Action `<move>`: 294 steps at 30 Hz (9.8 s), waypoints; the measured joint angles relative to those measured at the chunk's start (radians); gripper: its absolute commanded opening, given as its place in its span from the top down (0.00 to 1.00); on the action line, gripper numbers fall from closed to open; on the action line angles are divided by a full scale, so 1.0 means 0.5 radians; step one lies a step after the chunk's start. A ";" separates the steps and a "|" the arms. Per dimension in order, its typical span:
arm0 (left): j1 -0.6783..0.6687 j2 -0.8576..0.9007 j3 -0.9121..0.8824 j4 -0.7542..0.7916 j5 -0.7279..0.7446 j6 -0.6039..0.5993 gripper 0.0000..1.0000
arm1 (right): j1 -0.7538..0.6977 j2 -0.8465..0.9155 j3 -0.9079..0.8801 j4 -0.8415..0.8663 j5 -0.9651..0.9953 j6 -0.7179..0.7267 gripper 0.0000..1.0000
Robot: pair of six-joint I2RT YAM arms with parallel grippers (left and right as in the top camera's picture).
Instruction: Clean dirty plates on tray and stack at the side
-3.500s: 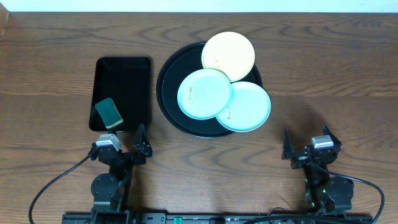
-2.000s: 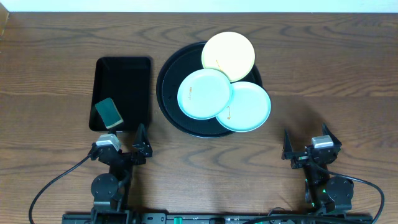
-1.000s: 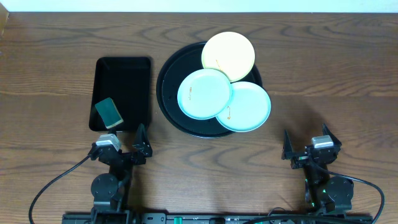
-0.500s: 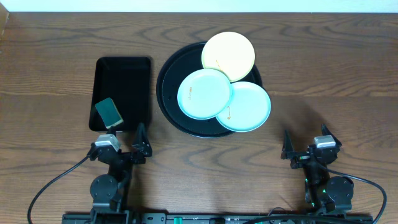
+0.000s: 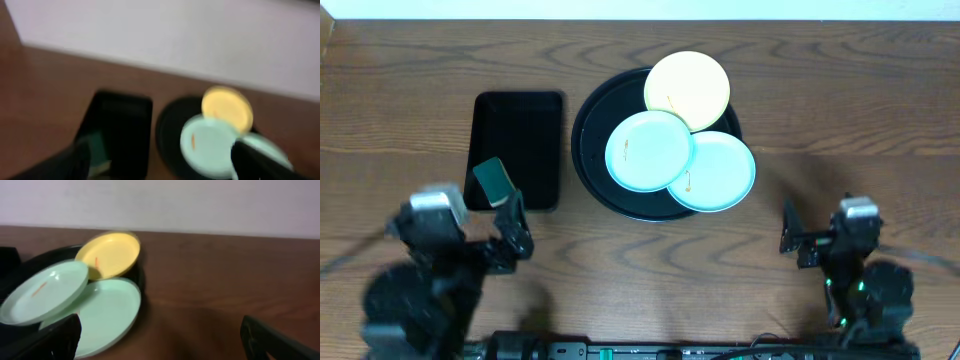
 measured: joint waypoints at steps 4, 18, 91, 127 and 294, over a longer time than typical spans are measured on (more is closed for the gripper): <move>0.000 0.499 0.617 -0.520 0.002 0.061 0.11 | 0.000 0.591 0.600 -0.505 -0.058 0.040 0.01; 0.000 1.041 1.036 -0.759 -0.001 0.110 0.05 | 0.001 2.351 2.737 -1.637 -0.674 0.059 0.23; 0.000 1.558 0.790 -0.976 -0.315 -0.152 0.02 | 0.803 3.635 2.528 -0.975 0.043 0.797 0.99; 0.293 2.367 0.635 -0.524 -0.245 -0.364 0.08 | 0.806 3.315 2.631 -1.099 0.286 0.695 0.99; 0.448 2.627 0.171 0.453 0.209 0.225 0.28 | 0.954 3.317 2.521 -0.847 0.390 0.697 0.99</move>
